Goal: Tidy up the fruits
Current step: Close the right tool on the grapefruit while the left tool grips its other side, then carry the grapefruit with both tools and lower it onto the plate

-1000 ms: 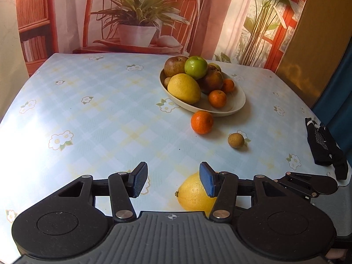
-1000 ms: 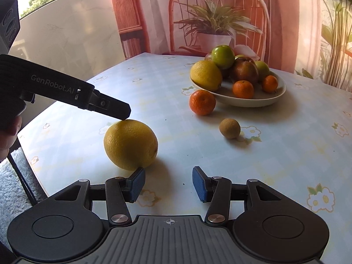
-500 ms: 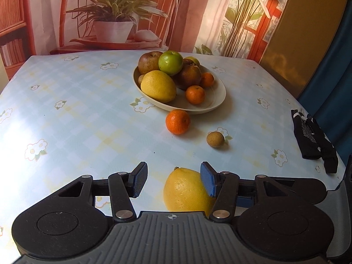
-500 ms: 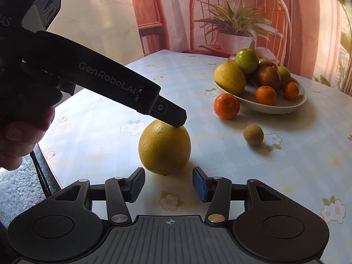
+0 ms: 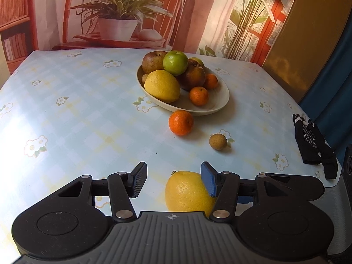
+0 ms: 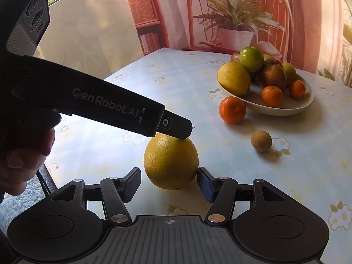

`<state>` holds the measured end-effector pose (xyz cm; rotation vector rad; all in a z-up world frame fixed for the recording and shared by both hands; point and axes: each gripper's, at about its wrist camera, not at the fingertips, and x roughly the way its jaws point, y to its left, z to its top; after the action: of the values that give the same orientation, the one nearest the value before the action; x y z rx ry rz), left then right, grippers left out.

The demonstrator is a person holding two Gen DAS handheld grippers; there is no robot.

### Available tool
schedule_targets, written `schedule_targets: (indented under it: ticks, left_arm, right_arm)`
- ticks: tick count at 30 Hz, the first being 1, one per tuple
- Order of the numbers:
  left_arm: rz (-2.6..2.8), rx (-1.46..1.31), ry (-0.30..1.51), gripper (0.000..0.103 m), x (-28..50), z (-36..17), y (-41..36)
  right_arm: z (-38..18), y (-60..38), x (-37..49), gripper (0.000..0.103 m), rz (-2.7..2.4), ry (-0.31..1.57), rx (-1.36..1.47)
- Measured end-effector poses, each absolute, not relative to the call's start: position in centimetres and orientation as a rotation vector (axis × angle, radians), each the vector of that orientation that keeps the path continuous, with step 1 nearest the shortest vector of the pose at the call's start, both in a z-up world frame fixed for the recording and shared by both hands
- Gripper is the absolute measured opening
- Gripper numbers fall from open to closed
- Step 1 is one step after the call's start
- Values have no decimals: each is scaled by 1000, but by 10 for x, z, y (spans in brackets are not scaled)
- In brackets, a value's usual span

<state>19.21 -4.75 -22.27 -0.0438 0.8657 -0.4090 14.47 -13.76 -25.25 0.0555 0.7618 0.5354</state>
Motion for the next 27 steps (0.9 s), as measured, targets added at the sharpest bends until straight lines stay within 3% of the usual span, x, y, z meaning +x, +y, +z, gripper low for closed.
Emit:
schedule_targets:
  ticks: [12, 23, 27]
  left_arm:
    - [-452, -391, 995, 58, 208, -248, -20]
    - [-489, -357, 994, 58, 203, -253, -34]
    - [-496, -351, 979, 52, 203, -251, -35]
  right_arm:
    - [-260, -140, 144, 50, 539, 729, 37]
    - [-262, -147, 141, 50, 546, 718, 87]
    - [-264, -147, 141, 51, 537, 736, 102]
